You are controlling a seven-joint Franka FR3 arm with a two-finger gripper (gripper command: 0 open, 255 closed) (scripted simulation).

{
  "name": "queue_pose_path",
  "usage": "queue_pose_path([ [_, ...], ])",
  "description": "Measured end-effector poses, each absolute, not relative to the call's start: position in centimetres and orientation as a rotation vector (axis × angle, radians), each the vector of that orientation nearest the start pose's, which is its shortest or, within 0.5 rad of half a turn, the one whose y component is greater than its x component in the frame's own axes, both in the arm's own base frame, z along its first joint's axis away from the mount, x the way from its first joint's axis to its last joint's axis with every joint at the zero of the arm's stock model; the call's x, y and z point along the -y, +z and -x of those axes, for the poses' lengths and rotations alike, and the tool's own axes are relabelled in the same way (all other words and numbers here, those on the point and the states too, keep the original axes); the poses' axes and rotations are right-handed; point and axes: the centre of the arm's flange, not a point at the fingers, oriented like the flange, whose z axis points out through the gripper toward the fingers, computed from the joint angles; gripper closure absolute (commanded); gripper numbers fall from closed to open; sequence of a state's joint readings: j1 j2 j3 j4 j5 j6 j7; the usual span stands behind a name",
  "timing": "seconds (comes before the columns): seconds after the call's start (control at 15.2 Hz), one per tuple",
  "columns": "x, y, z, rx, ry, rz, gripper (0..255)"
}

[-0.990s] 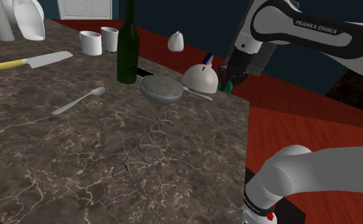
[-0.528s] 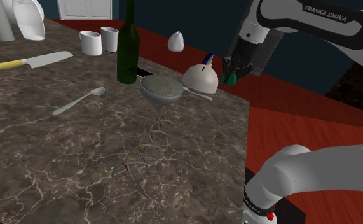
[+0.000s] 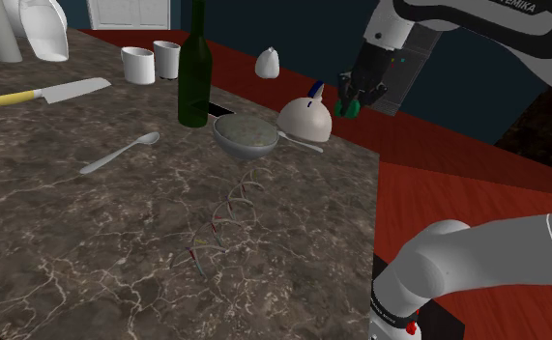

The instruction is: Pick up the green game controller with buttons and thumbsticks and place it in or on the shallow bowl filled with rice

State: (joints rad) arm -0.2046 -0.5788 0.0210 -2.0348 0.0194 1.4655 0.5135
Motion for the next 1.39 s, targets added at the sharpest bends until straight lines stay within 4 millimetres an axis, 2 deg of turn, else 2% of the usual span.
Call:
queue_pose_path([
  [0.92, -7.7, 66.4, -47.2, -1.07, -0.012, 2.945, 255],
  [1.19, -11.5, 66.1, -51.2, -1.07, -0.013, 2.946, 255],
  [1.39, -13.1, 65.0, -52.3, -1.071, -0.011, 2.944, 255],
])
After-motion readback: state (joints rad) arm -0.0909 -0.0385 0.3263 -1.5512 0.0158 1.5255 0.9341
